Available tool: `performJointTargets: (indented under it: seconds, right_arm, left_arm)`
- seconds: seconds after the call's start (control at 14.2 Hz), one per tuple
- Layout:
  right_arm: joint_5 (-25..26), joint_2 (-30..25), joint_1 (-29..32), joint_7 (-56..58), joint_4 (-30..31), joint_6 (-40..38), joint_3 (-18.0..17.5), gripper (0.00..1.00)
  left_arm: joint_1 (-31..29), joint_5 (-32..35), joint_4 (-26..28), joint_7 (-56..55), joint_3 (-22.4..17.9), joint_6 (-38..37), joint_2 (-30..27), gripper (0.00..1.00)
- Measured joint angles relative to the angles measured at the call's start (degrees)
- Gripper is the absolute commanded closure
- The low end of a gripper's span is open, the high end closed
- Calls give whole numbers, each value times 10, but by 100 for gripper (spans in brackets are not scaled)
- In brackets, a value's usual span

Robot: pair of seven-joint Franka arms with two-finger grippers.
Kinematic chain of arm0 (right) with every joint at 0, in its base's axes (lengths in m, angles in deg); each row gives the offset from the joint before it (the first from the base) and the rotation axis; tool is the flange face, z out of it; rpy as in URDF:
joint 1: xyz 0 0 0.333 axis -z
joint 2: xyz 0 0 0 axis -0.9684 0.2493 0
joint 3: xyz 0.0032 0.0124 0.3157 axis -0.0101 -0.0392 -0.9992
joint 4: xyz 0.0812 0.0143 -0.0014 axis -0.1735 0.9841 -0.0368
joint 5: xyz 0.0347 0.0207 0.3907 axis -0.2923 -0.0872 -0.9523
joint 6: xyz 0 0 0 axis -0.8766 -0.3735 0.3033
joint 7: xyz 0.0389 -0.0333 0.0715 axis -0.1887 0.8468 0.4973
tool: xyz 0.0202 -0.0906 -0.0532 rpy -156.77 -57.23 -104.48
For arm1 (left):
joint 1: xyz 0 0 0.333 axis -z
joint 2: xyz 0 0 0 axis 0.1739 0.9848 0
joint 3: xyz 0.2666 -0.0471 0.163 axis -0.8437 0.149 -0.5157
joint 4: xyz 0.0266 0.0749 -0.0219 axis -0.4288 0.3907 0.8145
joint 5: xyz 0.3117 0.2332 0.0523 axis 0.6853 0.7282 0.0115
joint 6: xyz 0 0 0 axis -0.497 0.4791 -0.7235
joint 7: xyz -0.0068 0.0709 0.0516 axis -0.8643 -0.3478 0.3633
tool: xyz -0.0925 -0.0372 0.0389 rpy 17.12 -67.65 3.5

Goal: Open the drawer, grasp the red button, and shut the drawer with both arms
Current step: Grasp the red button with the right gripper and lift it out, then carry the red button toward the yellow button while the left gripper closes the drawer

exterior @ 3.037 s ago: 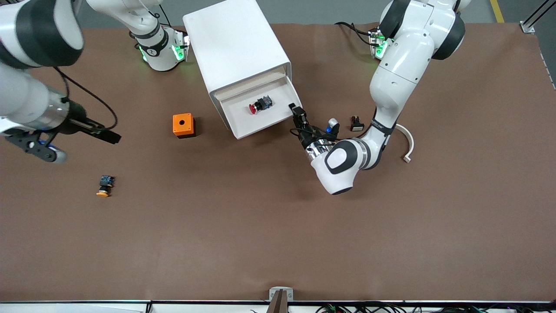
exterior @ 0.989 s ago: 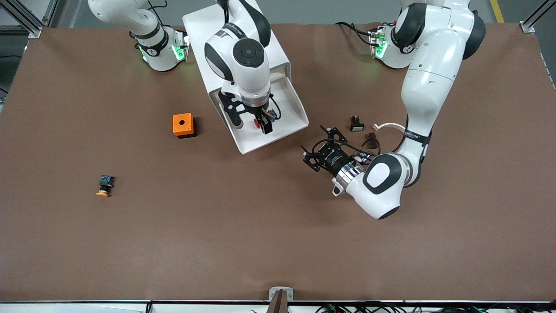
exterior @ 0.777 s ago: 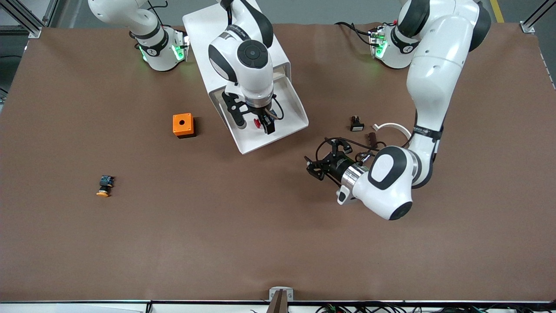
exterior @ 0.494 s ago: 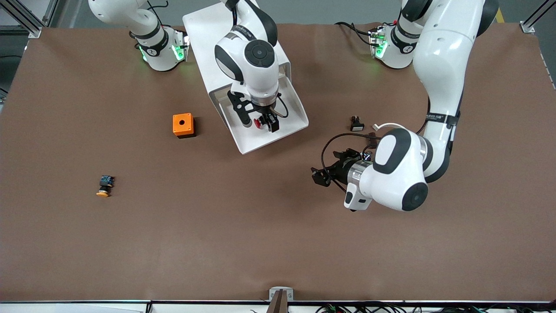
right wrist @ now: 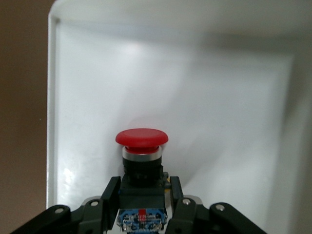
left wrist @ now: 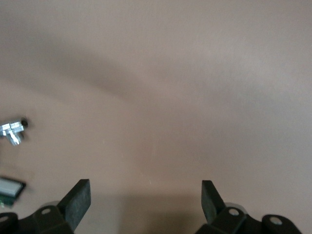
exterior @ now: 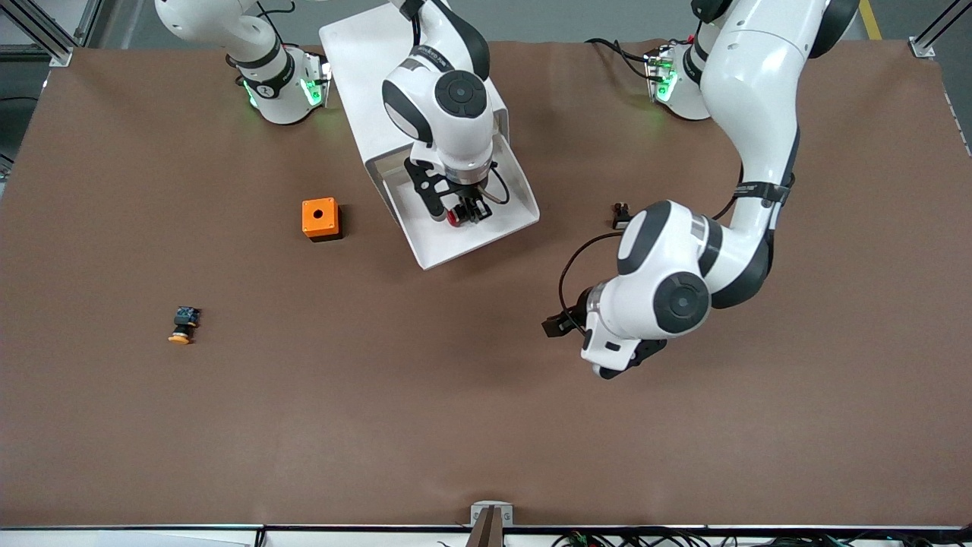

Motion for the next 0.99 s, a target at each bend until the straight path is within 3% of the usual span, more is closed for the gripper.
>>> performJointTargets:
  seconds: [0.21, 0.42, 0.71, 0.99]
  right_arm:
    - [-9, 3, 0, 0, -11, 0, 2, 100]
    - [-11, 5, 21, 15, -49, -35, 8, 100]
    - [-12, 1, 77, 182, -125, -186, 13, 100]
    - [-11, -42, 146, 392, -124, -218, 20, 100]
  left_arm:
    - [36, 62, 9, -63, 0, 25, 0, 0]
    - [50, 77, 34, -85, 0, 63, -6, 0]
    - [50, 77, 51, -85, 2, 72, -17, 0]
    - [51, 77, 67, -85, 18, 65, -30, 0]
